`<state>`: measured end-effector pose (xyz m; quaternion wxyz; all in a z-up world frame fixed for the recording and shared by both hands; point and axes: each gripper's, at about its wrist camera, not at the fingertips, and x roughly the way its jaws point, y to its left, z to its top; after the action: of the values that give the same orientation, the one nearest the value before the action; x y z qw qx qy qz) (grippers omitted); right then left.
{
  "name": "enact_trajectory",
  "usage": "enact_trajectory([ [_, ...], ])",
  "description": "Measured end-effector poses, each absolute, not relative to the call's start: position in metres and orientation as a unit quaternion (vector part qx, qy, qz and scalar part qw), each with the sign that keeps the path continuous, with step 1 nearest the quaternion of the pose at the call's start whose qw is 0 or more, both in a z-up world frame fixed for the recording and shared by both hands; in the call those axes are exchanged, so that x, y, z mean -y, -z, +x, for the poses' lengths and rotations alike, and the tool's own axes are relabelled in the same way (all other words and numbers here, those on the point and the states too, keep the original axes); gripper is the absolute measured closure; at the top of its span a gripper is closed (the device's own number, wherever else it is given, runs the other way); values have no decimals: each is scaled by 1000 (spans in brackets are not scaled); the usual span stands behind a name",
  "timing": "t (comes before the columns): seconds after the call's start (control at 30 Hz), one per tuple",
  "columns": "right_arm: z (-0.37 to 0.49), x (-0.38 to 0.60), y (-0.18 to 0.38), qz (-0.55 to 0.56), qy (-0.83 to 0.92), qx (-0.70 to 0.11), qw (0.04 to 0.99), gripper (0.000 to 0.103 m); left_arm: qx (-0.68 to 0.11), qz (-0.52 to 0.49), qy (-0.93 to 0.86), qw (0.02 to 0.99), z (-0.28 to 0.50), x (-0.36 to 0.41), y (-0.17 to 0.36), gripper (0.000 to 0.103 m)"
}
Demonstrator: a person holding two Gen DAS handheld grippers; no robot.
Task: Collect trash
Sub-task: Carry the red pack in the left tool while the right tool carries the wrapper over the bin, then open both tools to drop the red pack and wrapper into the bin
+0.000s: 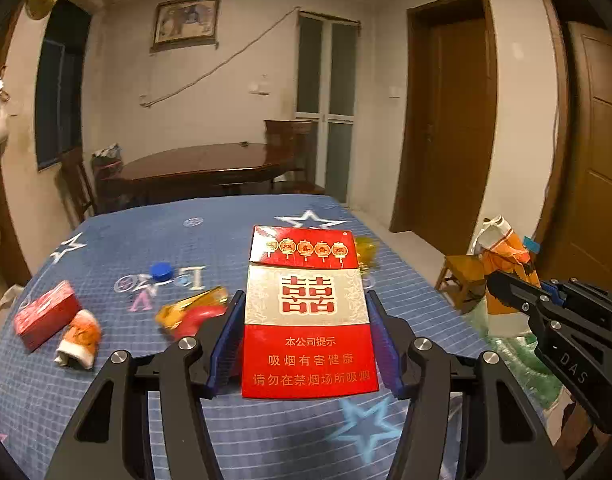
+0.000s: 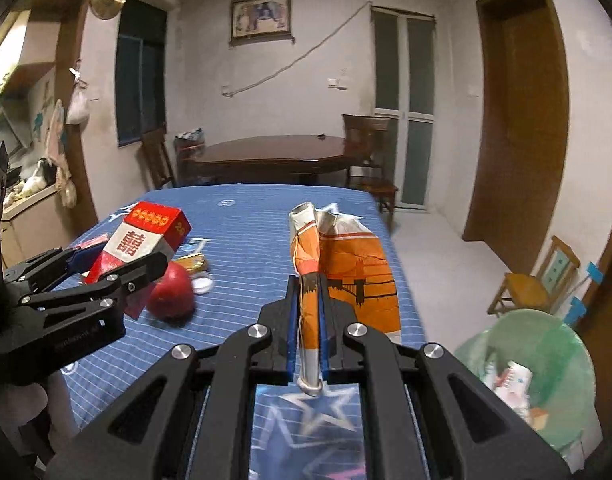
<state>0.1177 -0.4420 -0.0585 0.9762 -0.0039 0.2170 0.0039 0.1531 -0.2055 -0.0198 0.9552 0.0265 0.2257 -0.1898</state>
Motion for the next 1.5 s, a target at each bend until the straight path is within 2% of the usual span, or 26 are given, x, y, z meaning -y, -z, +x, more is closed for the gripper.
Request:
enact_trajectory([
  [0.87, 67, 626, 54, 65, 132, -259, 954, 96, -245, 66, 361, 897, 144, 436, 14, 43],
  [1.5, 78, 716, 89, 166, 126, -351, 913, 96, -308, 119, 415, 848, 167, 561, 59, 43],
])
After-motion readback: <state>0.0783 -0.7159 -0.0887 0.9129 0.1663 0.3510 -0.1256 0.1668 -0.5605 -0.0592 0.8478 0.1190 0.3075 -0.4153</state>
